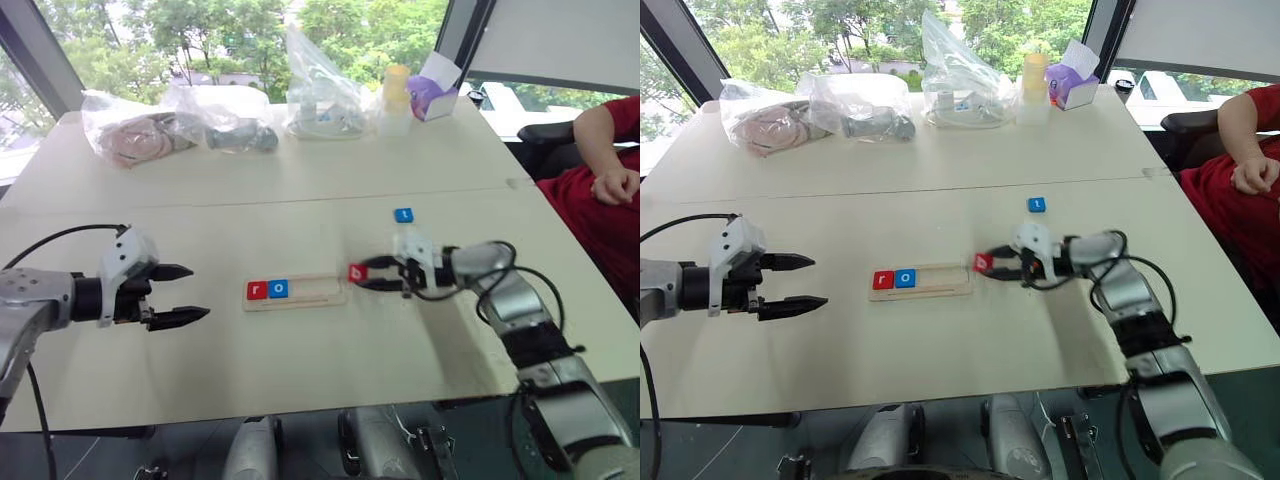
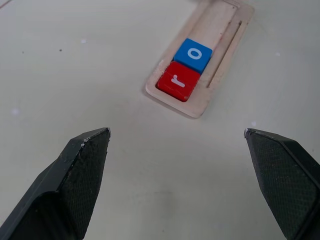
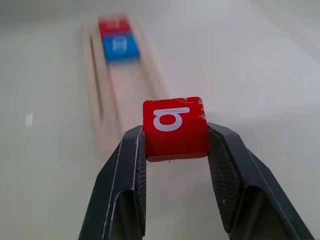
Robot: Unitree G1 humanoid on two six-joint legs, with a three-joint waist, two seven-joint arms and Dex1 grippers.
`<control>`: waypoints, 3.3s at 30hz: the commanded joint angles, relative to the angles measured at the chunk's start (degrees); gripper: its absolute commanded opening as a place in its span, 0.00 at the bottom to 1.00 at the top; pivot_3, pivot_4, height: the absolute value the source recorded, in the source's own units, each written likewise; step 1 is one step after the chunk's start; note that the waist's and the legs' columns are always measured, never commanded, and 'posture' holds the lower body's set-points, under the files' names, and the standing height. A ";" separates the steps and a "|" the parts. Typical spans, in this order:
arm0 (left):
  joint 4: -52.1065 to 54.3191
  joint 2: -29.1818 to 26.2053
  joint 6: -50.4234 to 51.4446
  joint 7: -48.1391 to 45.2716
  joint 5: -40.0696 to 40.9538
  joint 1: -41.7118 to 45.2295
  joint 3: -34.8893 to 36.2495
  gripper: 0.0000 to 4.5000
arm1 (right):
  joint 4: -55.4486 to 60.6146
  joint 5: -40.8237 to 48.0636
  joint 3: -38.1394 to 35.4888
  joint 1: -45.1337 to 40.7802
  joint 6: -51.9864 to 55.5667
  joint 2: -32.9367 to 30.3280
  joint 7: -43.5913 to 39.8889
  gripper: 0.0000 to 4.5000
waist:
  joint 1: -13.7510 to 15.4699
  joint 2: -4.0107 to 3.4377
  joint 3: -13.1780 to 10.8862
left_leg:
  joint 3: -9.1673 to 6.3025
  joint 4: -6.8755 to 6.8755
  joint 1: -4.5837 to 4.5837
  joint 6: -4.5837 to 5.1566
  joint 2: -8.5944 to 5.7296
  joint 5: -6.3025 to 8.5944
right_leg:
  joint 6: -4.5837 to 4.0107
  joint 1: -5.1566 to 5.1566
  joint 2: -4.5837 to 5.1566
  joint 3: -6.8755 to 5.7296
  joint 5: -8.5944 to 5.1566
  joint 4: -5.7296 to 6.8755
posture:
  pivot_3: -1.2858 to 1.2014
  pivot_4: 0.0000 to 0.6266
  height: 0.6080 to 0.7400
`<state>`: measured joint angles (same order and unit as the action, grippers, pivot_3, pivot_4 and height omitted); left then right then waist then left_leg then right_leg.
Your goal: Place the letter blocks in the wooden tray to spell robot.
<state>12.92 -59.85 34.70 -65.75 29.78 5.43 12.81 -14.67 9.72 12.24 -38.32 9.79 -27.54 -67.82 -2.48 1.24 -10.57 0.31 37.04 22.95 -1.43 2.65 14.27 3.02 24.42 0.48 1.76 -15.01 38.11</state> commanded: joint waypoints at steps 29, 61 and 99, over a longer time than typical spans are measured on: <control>6.06 3.24 -0.97 5.98 0.87 -3.10 0.98 1.00 | -4.92 -9.13 11.02 -2.93 -1.00 9.64 2.48 0.25 | 0.02 0.01 0.00 | -0.11 0.09 0.32 0.00 -0.02 0.00 | 0.04 0.21 0.05 -0.14 0.03 0.00 | 0.52 0.24 1.00; 11.07 5.97 1.38 9.00 3.58 -2.69 2.01 1.00 | 8.61 -2.71 -0.59 -0.85 12.78 7.11 9.94 0.99 | 0.45 0.01 0.00 | -0.12 0.09 0.34 0.00 0.01 0.00 | 0.05 0.20 0.09 -0.14 0.03 0.00 | 0.52 0.24 1.00; 10.49 16.08 0.55 15.21 -0.14 9.58 -11.74 1.00 | 39.07 -5.57 -21.71 27.94 50.06 19.22 64.13 0.26 | 1.26 0.09 0.12 | -0.23 0.11 0.22 -0.03 -0.16 -0.02 | -0.09 0.03 0.03 -0.09 -0.12 -0.03 | 0.52 0.24 1.00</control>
<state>21.99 -43.77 36.40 -50.50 29.75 15.04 0.71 24.54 3.60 -9.44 -11.01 59.11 -8.54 -3.74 -1.23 1.33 -10.45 0.08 37.15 23.17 -1.46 2.49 14.25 2.93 24.44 0.52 1.67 -15.13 38.07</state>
